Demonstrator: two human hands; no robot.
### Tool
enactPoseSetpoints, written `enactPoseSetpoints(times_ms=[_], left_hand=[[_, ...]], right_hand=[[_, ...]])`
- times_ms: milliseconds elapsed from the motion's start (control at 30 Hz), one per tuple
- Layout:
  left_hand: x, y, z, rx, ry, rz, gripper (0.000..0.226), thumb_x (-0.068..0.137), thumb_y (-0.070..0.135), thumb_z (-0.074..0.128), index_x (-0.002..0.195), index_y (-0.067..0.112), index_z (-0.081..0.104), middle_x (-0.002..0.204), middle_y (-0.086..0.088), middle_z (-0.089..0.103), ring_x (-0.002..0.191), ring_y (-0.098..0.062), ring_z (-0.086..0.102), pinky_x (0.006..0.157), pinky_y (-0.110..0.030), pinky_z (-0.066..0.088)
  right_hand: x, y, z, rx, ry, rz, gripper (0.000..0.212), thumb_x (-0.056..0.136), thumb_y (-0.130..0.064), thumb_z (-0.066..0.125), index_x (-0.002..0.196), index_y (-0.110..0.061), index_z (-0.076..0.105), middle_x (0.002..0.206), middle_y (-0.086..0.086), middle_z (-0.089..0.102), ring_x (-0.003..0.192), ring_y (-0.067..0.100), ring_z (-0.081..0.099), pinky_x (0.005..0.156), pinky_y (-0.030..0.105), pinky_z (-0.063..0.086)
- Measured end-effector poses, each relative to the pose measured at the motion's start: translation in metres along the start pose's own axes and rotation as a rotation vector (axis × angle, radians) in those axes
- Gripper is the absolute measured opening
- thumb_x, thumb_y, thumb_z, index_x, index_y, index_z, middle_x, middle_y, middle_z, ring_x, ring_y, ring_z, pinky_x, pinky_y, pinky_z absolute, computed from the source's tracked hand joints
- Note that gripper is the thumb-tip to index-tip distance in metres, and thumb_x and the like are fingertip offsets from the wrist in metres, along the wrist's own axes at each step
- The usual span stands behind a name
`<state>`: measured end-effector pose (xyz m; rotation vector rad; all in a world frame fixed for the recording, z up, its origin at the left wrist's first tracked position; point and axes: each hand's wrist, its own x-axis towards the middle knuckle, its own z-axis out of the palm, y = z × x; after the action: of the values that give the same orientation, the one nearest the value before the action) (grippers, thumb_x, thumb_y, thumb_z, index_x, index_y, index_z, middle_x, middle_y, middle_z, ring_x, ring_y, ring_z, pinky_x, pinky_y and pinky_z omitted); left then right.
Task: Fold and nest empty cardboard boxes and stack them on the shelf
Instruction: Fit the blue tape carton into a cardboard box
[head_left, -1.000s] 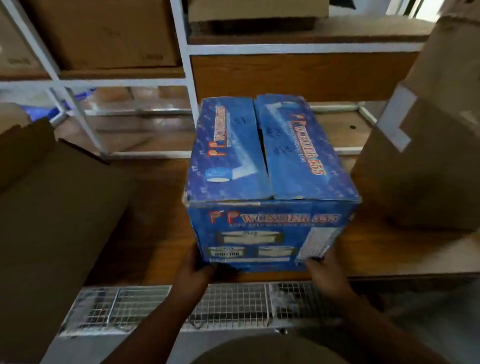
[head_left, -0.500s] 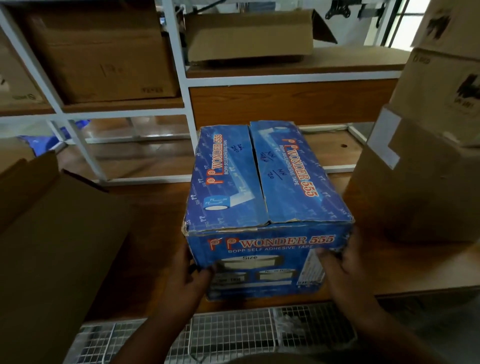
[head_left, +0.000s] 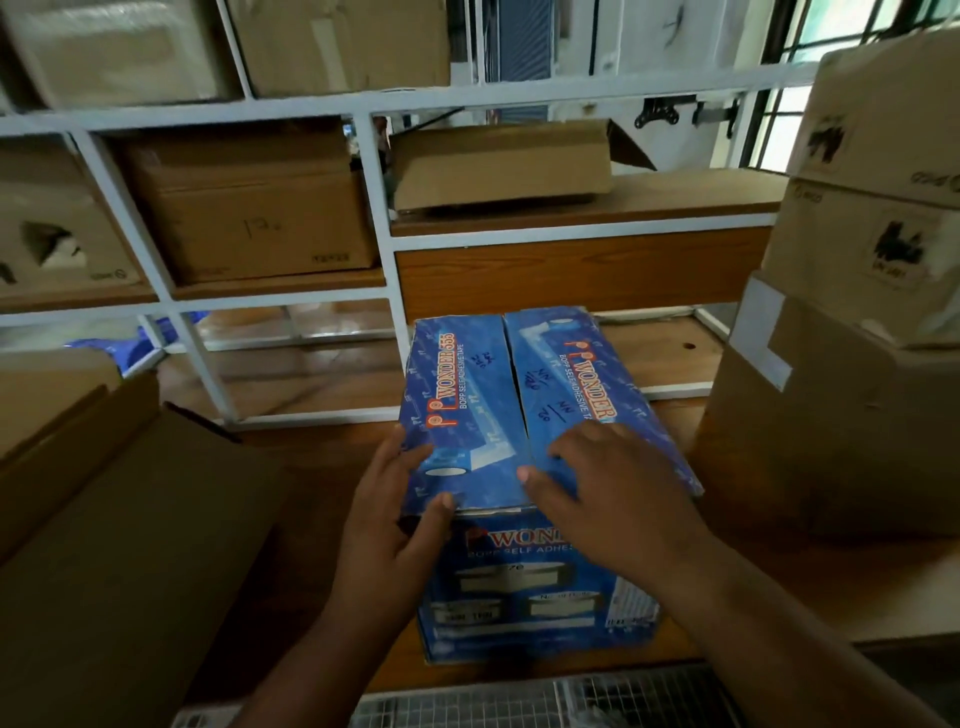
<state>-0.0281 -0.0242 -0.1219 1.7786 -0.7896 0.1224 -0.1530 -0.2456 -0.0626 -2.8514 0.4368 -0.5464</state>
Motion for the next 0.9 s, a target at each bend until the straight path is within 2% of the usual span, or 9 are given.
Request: enactPoseSetpoints(times_ms=[133,200,400,467,533,600,700,800,900], left_hand=[[-0.005,-0.002,0.004,-0.057,0.020,-0.016,0.065,0.097,0.057,0.064,0.156,0.036,0.049,0.167,0.019,0.039,0.152,-0.011,0.044,0.113,-0.057,0.051],[-0.005,-0.001,0.003,-0.034,0.027,-0.045,0.067,0.095,0.058,0.065,0.157,0.040,0.045,0.162,0.018,0.047,0.146,-0.011,0.052,0.110,-0.055,0.055],[-0.013,0.016,0.009,-0.073,0.061,-0.053,0.057,0.096,0.042,0.063,0.152,0.038,0.051,0.144,0.017,0.064,0.129,-0.007,0.065,0.099,-0.046,0.061],[-0.021,0.017,0.014,-0.160,0.062,-0.089,0.047,0.098,0.030,0.062,0.145,0.033,0.054,0.139,0.018,0.066,0.127,-0.004,0.066,0.099,-0.039,0.062],[-0.027,0.017,0.017,-0.233,0.020,-0.110,0.043,0.103,0.013,0.062,0.143,0.026,0.054,0.142,0.015,0.065,0.132,-0.004,0.062,0.105,-0.033,0.058],[-0.030,0.016,0.017,-0.267,-0.026,-0.131,0.043,0.105,0.007,0.059,0.145,0.022,0.054,0.144,0.013,0.064,0.136,-0.003,0.058,0.110,-0.032,0.054],[-0.029,0.016,0.014,-0.267,-0.042,-0.126,0.039,0.101,0.018,0.057,0.139,0.020,0.058,0.139,0.013,0.067,0.136,-0.005,0.059,0.108,-0.035,0.055],[-0.023,0.016,0.008,-0.064,-0.091,0.029,0.030,0.102,0.023,0.063,0.132,0.023,0.064,0.132,0.010,0.067,0.129,-0.013,0.063,0.105,-0.045,0.054],[-0.015,0.021,-0.001,0.282,-0.110,0.316,0.028,0.099,0.026,0.068,0.126,0.020,0.066,0.129,0.005,0.061,0.125,-0.014,0.059,0.103,-0.043,0.051]], right_hand=[[0.028,-0.032,-0.009,-0.059,-0.179,0.029,0.071,0.095,-0.088,0.035,0.120,-0.026,0.059,0.115,-0.001,0.061,0.115,0.025,0.055,0.094,0.045,0.052],[0.048,-0.049,-0.012,-0.096,-0.280,0.076,0.091,0.088,-0.096,0.034,0.139,-0.023,0.055,0.131,0.007,0.061,0.126,0.032,0.055,0.102,0.050,0.050],[0.120,-0.083,0.008,-0.082,-0.581,0.339,0.155,0.041,-0.119,0.036,0.160,-0.019,0.040,0.155,0.018,0.053,0.137,0.046,0.052,0.114,0.062,0.042],[0.132,-0.092,0.010,-0.010,-0.709,0.328,0.132,0.073,-0.104,0.049,0.169,-0.017,0.029,0.169,0.019,0.037,0.150,0.044,0.042,0.121,0.053,0.037],[0.139,-0.093,0.014,0.062,-0.760,0.348,0.111,0.090,-0.083,0.062,0.168,-0.012,0.028,0.167,0.019,0.038,0.149,0.040,0.044,0.115,0.046,0.041],[0.143,-0.087,0.022,0.051,-0.729,0.383,0.118,0.076,-0.085,0.071,0.163,-0.013,0.034,0.156,0.017,0.048,0.137,0.040,0.053,0.107,0.045,0.047],[0.137,-0.078,0.027,0.015,-0.682,0.330,0.134,0.048,-0.093,0.067,0.159,-0.024,0.038,0.143,0.011,0.055,0.122,0.037,0.057,0.104,0.053,0.050],[0.120,-0.058,0.016,-0.049,-0.730,0.161,0.135,0.055,-0.093,0.063,0.169,-0.035,0.022,0.168,0.007,0.040,0.140,0.035,0.048,0.113,0.051,0.044],[0.094,-0.028,-0.001,-0.167,-0.816,-0.041,0.127,0.067,-0.093,0.068,0.168,-0.055,0.001,0.178,0.007,0.022,0.157,0.038,0.033,0.124,0.053,0.033]])
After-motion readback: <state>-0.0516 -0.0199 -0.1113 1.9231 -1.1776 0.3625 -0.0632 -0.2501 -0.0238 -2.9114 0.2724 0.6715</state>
